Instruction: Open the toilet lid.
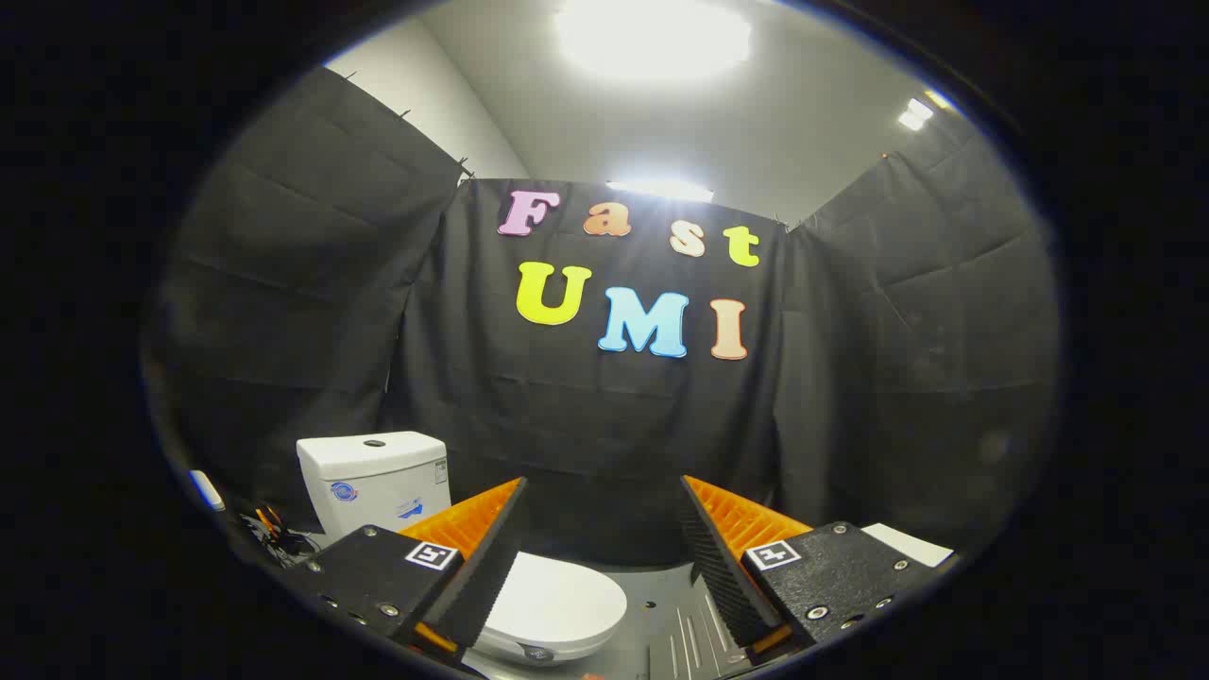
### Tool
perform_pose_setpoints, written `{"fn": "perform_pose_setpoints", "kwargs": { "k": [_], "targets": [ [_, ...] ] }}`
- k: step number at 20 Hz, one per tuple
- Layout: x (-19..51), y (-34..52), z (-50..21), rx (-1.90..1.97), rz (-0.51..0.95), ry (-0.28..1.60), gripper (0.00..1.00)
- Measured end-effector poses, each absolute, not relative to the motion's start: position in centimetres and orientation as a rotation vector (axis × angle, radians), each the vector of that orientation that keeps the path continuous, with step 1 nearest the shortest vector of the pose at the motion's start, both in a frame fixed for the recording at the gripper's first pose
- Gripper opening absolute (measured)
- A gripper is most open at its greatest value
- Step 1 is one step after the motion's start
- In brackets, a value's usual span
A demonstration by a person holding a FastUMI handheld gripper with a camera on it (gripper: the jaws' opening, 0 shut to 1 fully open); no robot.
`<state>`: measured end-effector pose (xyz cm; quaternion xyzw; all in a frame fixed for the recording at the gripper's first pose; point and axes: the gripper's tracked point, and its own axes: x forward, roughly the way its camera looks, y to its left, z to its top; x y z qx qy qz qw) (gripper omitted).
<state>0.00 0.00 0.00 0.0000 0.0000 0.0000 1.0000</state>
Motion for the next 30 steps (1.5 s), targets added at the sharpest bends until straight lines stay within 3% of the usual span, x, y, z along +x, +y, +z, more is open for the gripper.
{"fn": "perform_pose_setpoints", "kwargs": {
  "k": [24, 30],
  "targets": [
    [0.9, -1.9, -3.2, 0.053, -0.049, 0.003, 0.95],
    [2.7, -0.2, -7.7, 0.082, -0.029, 0.030, 0.95]
  ]
}}
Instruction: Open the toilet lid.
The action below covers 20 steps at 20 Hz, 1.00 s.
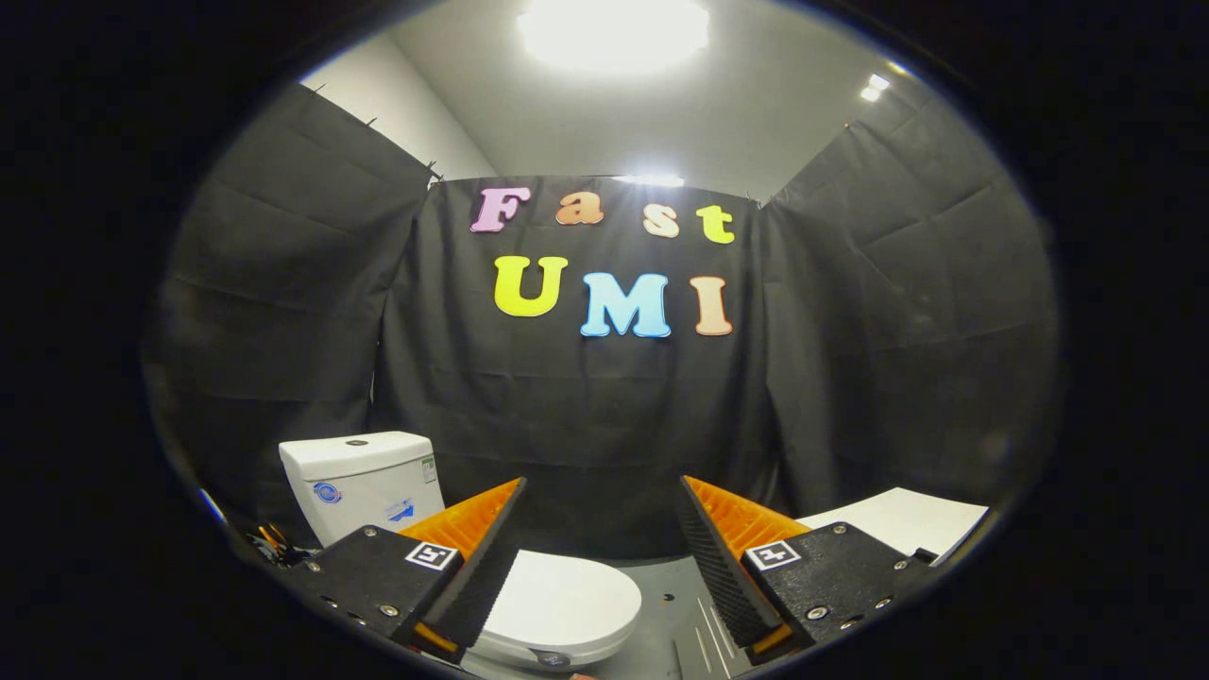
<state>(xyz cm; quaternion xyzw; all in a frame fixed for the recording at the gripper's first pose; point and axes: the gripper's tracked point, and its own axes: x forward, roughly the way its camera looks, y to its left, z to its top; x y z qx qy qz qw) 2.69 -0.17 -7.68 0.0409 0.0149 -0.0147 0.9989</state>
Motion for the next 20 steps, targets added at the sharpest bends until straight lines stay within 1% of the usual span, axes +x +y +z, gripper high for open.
{"fn": "perform_pose_setpoints", "kwargs": {
  "k": [5, 8, 12, 15, 20],
  "targets": [
    [4.0, 1.3, -12.5, 0.111, -0.036, 0.098, 0.95],
    [4.2, 1.8, -18.1, 0.134, -0.073, 0.199, 0.95],
    [4.1, 4.9, -24.6, 0.200, -0.030, 0.327, 0.95],
    [4.0, 7.1, -26.9, 0.298, -0.002, 0.381, 0.95],
    [3.6, 10.4, -30.3, 0.469, 0.004, 0.471, 0.96]
  ]
}}
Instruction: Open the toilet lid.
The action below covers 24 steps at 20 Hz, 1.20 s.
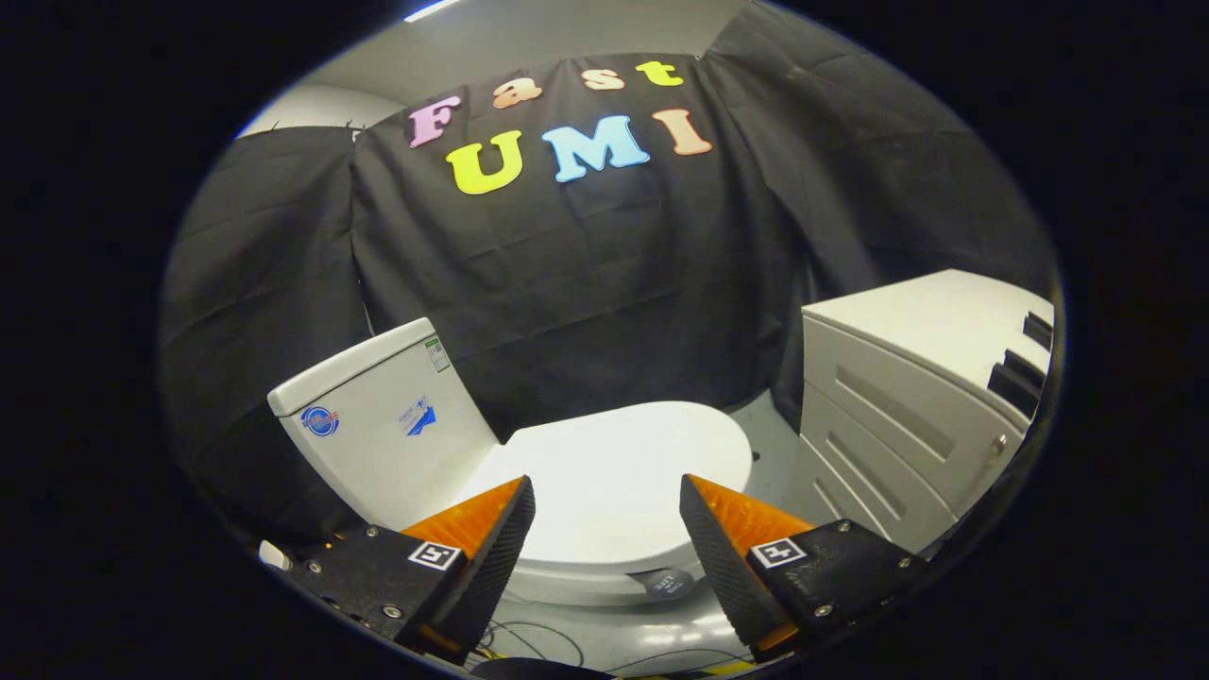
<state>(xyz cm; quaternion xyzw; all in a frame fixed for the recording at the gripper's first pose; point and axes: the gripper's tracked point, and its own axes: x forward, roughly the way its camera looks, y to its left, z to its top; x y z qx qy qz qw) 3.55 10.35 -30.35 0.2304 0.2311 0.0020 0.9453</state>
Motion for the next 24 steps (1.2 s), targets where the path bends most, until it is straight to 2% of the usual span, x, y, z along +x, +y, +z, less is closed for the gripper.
{"fn": "perform_pose_setpoints", "kwargs": {
  "k": [5, 18, 22, 24],
  "targets": [
    [2.7, 11.8, -34.7, 0.650, -0.014, 0.574, 0.96],
    [-0.2, 10.4, -45.1, 1.181, -0.225, 0.704, 0.94],
    [0.6, 10.8, -46.8, 1.452, -0.227, 0.669, 0.92],
    [0.7, 11.1, -48.1, 1.480, -0.243, 0.661, 0.86]
  ]
}}
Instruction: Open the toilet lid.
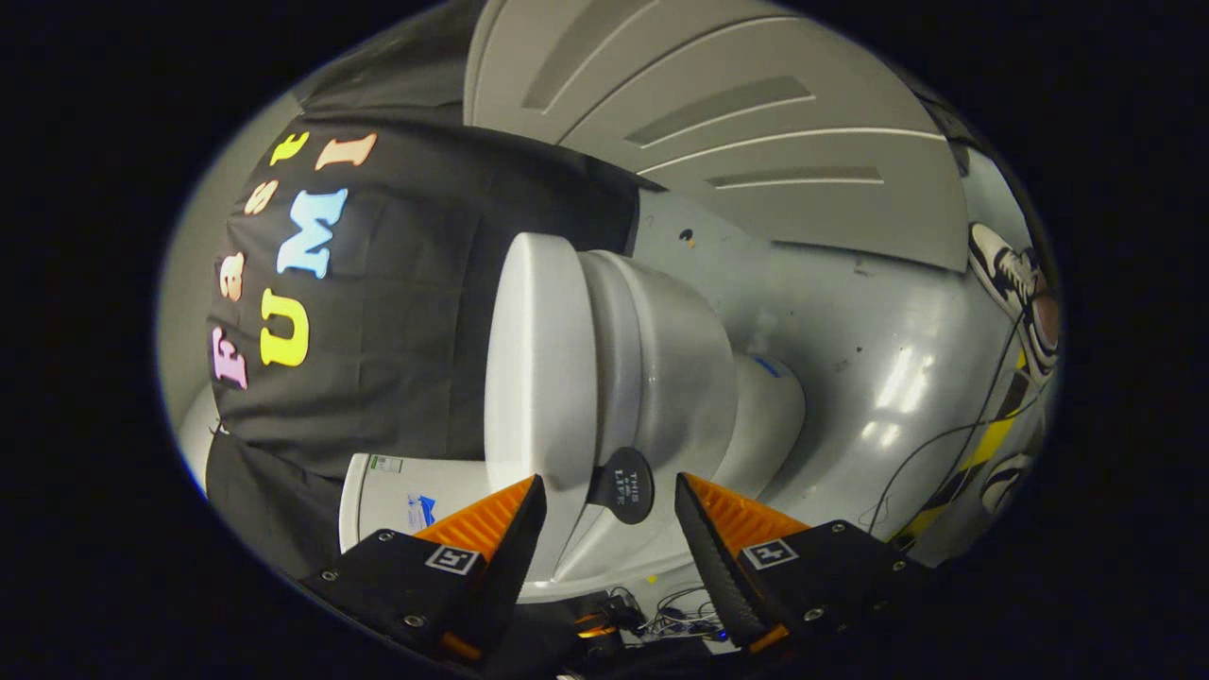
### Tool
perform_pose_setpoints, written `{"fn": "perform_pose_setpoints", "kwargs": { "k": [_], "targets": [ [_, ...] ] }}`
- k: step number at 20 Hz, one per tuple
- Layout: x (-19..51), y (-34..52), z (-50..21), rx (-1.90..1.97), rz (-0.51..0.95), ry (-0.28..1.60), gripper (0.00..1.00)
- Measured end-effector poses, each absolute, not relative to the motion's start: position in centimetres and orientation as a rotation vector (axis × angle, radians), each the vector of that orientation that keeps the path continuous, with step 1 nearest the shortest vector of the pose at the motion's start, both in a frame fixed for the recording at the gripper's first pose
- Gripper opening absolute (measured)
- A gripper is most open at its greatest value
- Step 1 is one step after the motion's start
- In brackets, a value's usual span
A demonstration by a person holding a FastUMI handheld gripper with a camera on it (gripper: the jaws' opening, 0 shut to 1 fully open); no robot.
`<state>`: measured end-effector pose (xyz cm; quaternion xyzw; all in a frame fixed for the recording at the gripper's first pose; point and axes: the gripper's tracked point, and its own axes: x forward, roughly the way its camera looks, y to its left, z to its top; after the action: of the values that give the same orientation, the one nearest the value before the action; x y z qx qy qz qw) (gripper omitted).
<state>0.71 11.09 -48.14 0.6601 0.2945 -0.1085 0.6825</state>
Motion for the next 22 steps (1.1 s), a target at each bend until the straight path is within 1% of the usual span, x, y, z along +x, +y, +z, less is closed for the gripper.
{"fn": "perform_pose_setpoints", "kwargs": {
  "k": [2, 3, 4, 5, 6, 8, 9, 12, 14, 17, 22],
  "targets": [
    [1.3, 10.9, -48.1, 1.489, -0.236, 0.628, 0.78],
    [1.4, 10.4, -47.8, 1.495, -0.231, 0.611, 0.68],
    [1.6, 10.3, -47.7, 1.500, -0.228, 0.601, 0.62],
    [1.6, 10.3, -48.3, 1.494, -0.242, 0.609, 0.50],
    [1.7, 10.2, -48.8, 1.498, -0.261, 0.620, 0.45],
    [1.7, 10.1, -49.1, 1.501, -0.273, 0.624, 0.30],
    [1.7, 10.0, -49.0, 1.503, -0.274, 0.617, 0.18],
    [1.7, 10.0, -49.1, 1.505, -0.271, 0.611, 0.15],
    [1.7, 9.8, -48.6, 1.503, -0.262, 0.593, 0.11],
    [1.7, 10.0, -48.3, 1.503, -0.244, 0.585, 0.01],
    [1.8, 10.0, -47.7, 1.458, -0.250, 0.607, 0.00]
  ]
}}
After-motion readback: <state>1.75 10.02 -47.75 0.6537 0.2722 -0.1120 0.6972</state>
